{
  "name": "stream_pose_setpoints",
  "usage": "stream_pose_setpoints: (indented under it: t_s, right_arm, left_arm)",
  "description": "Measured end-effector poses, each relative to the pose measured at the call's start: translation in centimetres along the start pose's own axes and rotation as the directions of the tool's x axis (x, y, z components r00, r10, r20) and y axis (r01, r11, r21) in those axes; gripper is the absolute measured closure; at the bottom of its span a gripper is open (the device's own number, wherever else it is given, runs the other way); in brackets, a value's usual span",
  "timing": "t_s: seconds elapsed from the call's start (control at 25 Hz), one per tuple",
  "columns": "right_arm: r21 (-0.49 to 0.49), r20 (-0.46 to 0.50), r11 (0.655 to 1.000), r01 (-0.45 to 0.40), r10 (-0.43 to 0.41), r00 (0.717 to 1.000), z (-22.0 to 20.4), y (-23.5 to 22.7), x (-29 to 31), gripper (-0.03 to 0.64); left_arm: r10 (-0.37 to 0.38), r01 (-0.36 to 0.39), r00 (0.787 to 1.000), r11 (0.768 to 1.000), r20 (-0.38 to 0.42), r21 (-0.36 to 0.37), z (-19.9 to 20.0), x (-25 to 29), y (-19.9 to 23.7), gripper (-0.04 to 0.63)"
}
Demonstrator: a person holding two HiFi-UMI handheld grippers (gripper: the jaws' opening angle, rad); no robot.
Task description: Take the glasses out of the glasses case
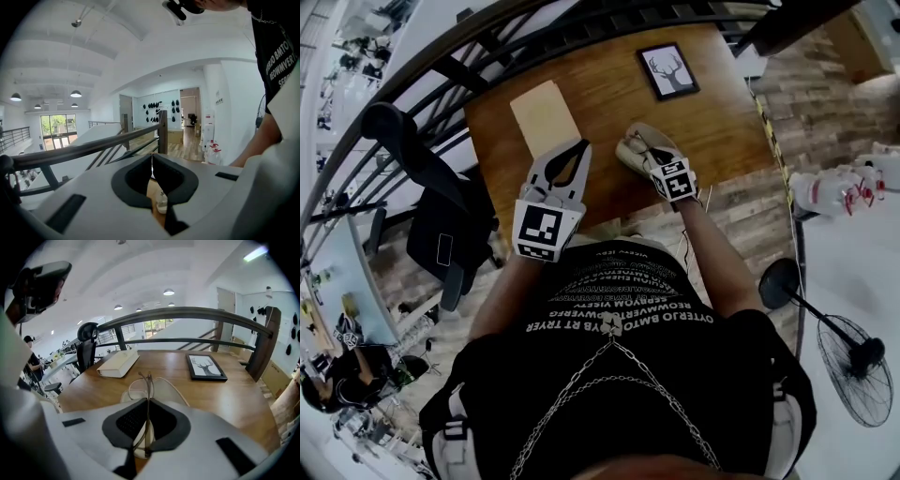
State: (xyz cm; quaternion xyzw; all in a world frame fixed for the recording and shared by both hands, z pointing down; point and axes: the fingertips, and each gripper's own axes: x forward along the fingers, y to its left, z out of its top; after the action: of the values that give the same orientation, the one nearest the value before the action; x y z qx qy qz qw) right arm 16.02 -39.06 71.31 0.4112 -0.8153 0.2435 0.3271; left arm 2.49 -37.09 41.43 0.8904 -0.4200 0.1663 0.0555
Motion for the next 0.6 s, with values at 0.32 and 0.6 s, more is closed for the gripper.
stream_pose_setpoints:
  t_s: [0.32, 0.6]
  right_arm:
    - [0.067, 0.115, 0.998, -0.009, 0.001, 0.993, 1.4, 0.7, -3.7, 0.589]
    - [0.075, 0.223, 0.997, -0.016, -0.002, 0.975, 3.3, 1.5, -8.2, 0.589]
  left_arm:
    - [0.013, -0.012, 0.999, 1.000, 0.035, -0.009, 0.7, -1.2, -1.1, 0.566]
    - [0.012, -0.011, 0.998, 1.000, 0.059, -0.012, 0.8, -2.5, -2.6, 0.566]
